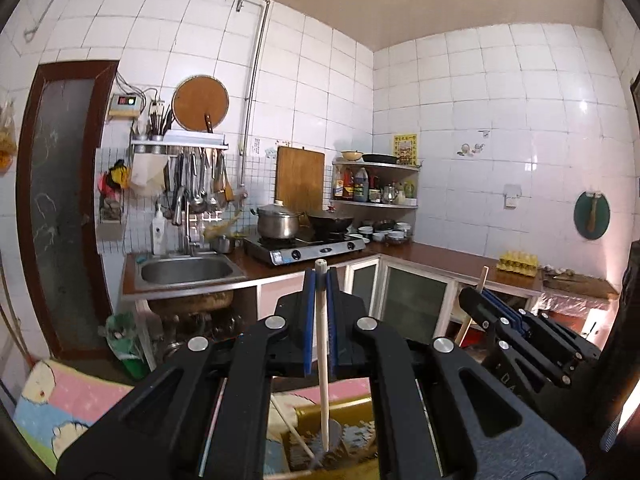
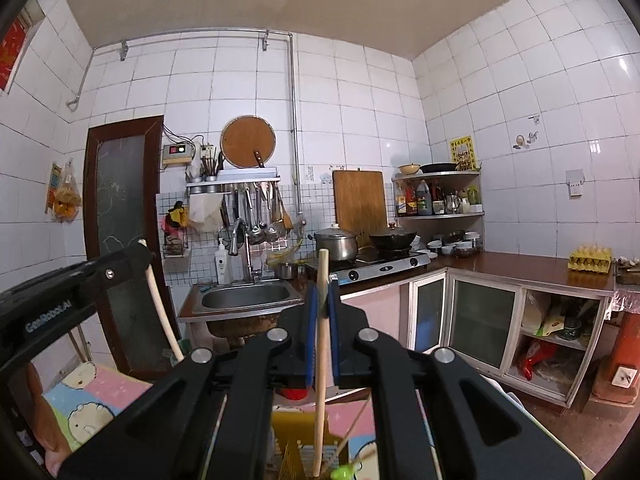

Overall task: Organize utensils
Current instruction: 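Lift both chopsticks and lower them into the yellow holder, then open both tools to release the chopsticks into the holder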

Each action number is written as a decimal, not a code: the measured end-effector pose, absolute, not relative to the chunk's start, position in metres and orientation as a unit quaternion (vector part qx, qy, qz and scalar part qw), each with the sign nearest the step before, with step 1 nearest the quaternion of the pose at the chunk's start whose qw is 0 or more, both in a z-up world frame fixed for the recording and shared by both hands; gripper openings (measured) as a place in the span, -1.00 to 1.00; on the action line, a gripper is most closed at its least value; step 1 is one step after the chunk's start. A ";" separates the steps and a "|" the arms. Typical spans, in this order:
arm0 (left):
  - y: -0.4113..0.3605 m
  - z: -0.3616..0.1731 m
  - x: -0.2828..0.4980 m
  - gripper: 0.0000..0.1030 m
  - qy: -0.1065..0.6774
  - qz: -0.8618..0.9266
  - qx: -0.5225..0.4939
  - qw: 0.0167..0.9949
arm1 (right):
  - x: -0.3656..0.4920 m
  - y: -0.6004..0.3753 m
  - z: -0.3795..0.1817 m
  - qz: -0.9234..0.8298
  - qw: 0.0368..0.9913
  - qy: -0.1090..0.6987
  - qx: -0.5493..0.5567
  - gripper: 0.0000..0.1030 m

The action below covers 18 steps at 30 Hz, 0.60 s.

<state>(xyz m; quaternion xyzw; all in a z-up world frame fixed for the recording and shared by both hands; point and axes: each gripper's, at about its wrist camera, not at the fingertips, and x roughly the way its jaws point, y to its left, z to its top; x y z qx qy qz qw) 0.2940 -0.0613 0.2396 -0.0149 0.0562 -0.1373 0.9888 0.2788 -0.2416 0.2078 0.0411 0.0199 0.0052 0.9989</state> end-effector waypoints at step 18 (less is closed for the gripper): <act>-0.040 0.137 0.355 -0.91 0.179 -0.098 -0.008 0.979 | 0.349 -0.245 0.119 0.001 0.987 0.156 0.029 -0.87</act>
